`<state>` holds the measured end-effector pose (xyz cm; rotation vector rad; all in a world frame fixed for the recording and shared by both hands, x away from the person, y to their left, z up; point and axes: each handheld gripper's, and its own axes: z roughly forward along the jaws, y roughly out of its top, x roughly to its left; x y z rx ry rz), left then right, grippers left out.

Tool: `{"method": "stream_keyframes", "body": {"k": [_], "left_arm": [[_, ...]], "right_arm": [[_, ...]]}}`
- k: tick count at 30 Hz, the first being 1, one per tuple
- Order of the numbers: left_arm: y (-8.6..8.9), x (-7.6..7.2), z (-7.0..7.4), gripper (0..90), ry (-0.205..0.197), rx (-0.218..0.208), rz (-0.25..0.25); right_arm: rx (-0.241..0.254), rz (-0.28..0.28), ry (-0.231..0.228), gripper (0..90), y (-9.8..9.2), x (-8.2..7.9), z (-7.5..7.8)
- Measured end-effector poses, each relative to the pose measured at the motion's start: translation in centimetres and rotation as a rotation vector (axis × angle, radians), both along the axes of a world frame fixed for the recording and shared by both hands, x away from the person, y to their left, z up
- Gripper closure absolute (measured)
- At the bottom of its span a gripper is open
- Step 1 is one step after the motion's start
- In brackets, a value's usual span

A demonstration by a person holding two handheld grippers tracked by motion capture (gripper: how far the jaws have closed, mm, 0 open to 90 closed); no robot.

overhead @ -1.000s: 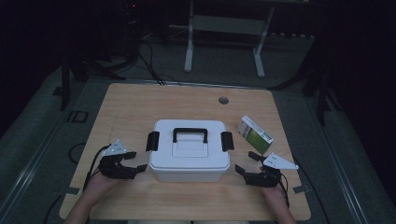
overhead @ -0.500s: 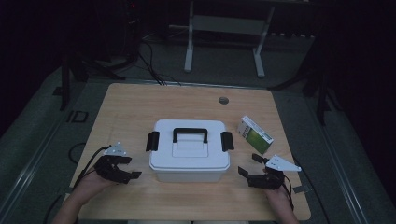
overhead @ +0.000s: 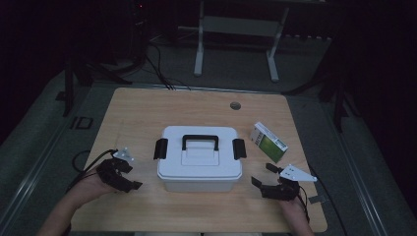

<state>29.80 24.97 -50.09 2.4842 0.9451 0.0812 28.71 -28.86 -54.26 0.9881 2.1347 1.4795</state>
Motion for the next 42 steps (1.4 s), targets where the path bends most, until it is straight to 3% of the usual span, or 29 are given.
{"method": "stream_keyframes", "body": {"k": [8,12,16,28,42], "left_arm": [[-0.4,0.4,0.5,23.2,0.107,0.076,-0.082],[-0.6,0.6,0.6,23.1,0.118,0.159,-0.091],[-0.5,0.8,1.2,23.2,0.142,0.192,-0.095],[-0.3,0.9,2.2,23.2,0.138,0.212,-0.116],[-1.2,1.2,5.9,23.2,0.114,0.171,-0.168]], "right_arm": [[-0.019,0.000,0.004,14.3,0.1,0.0,-0.2],[-0.032,0.003,0.002,14.3,0.2,0.0,-0.2],[-0.033,0.006,0.000,14.3,0.2,0.0,-0.1],[-0.021,0.006,0.002,14.3,0.1,0.2,0.0],[-0.031,0.014,0.008,14.3,0.1,0.1,-0.1]]}}
